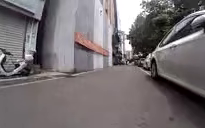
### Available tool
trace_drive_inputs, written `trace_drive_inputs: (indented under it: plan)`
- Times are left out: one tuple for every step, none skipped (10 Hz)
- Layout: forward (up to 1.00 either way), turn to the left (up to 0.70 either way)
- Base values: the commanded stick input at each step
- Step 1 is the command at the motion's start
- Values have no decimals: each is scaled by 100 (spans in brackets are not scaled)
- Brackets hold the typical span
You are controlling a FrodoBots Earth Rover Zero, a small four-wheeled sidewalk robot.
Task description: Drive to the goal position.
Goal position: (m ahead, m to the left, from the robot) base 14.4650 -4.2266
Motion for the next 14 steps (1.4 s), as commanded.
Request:
trace_drive_inputs:
  plan:
    - [70,-14]
    - [70,-14]
    - [70,-14]
    - [70,-14]
    - [70,-14]
    - [70,-14]
    - [70,-14]
    - [70,0]
    - [70,0]
    - [70,0]
    - [70,0]
    - [70,0]
    - [70,0]
    - [70,0]
